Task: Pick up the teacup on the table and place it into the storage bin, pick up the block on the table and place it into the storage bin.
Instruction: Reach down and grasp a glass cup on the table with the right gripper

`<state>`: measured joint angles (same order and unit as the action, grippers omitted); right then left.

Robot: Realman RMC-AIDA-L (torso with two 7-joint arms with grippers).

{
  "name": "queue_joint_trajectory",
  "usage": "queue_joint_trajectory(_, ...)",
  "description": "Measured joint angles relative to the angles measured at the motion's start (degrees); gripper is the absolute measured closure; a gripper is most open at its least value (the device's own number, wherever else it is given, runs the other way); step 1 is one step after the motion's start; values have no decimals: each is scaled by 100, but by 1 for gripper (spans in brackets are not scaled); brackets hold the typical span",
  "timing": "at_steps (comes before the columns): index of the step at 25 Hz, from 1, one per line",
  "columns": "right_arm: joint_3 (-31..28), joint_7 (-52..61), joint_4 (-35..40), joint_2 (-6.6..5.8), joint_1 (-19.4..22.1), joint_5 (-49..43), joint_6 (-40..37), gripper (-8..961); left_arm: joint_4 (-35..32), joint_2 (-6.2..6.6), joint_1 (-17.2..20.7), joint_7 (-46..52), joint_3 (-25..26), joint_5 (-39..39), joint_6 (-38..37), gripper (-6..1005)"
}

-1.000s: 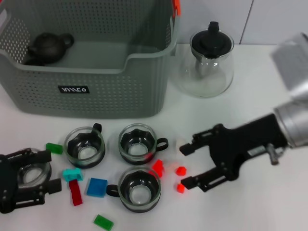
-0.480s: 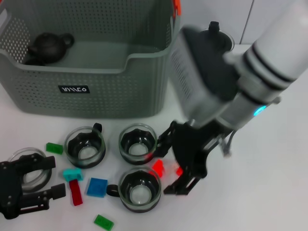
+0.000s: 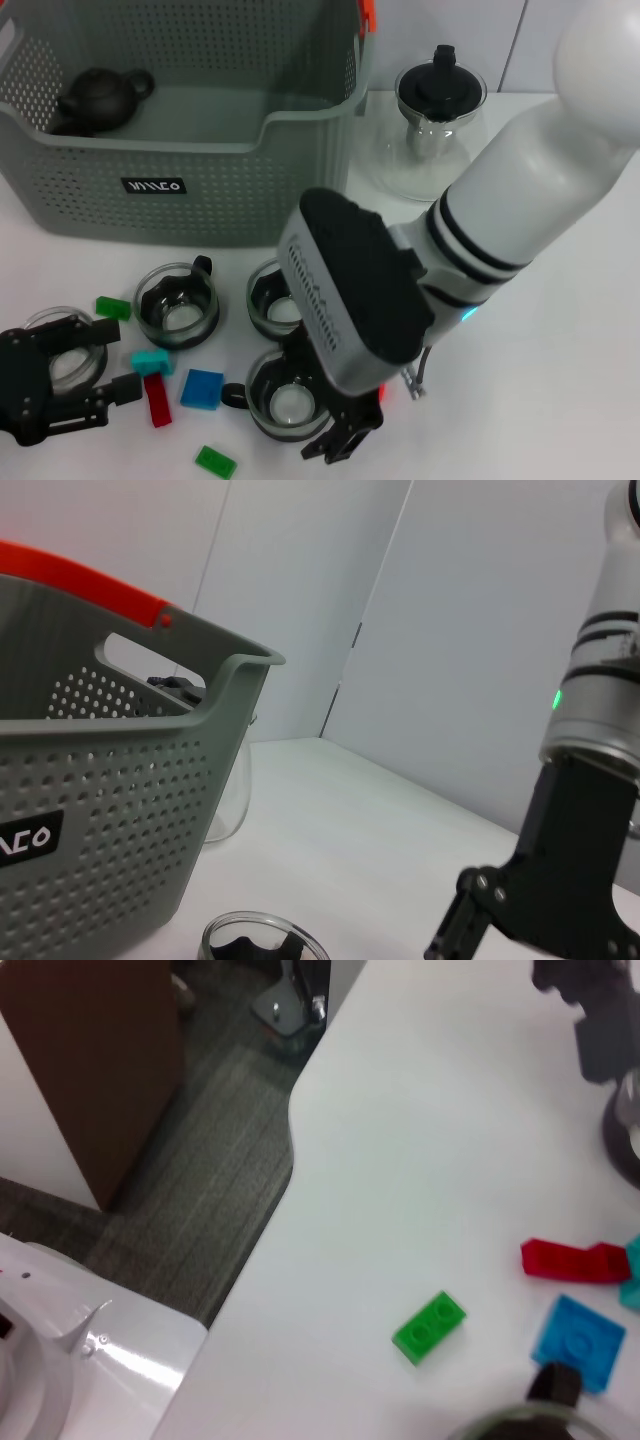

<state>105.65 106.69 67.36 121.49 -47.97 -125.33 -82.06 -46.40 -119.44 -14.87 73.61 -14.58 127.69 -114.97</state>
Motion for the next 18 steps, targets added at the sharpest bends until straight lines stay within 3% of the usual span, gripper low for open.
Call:
queue_joint_trajectory(9,732,-26,-306,-7,196,142,936,131,64,0,-8,4,-1,6,133,192)
queue_joint_trajectory(18,857,249,-611,-38,182,240,1035,173,119,0,-67,0,-2,5,200,190)
